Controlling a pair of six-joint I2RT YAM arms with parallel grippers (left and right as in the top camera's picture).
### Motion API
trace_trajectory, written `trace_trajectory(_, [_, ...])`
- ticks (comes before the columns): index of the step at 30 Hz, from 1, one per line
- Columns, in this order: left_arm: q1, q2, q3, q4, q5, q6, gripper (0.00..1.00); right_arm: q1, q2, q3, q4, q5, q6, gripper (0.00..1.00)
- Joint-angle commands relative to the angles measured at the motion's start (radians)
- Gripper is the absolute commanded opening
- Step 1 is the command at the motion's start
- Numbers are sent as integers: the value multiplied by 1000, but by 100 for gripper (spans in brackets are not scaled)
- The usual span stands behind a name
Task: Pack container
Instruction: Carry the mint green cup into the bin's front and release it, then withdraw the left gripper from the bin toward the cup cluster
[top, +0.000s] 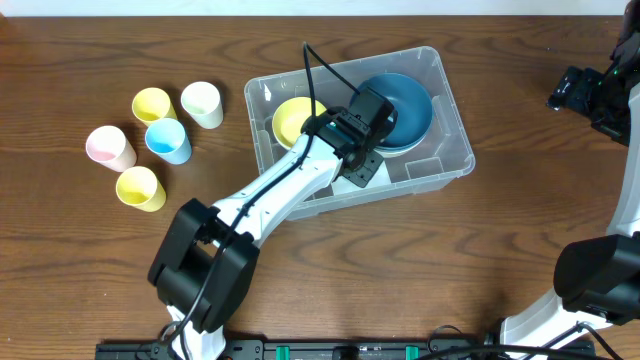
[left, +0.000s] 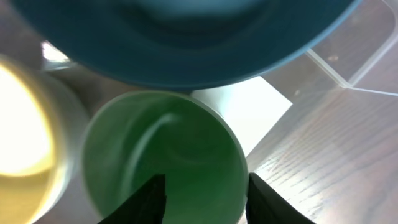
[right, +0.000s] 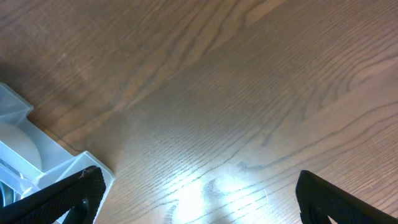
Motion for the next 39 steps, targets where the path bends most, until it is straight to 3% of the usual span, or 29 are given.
trace_trajectory(1, [-1, -130, 32, 2, -79, 6, 49, -4, 2, -1, -1, 0, 14, 99])
trace_trajectory(5, [0, -250, 33, 16, -87, 6, 59, -4, 2, -1, -1, 0, 14, 99])
trace_trajectory(10, [0, -369, 33, -50, -87, -14, 61, -4, 2, -1, -1, 0, 14, 99])
trace_trajectory(17, [-1, -489, 33, -458, -14, -338, 61, -4, 2, -1, -1, 0, 14, 99])
trace_trajectory(23, [-1, -513, 27, -732, 37, -411, 60, -4, 2, -1, -1, 0, 14, 99])
trace_trajectory(32, [-1, -490, -146, -657, 37, -459, 60, -4, 2, -1, -1, 0, 14, 99])
trace_trajectory(39, [-1, -488, -323, -478, 37, -542, 60, -4, 2, -1, -1, 0, 14, 99])
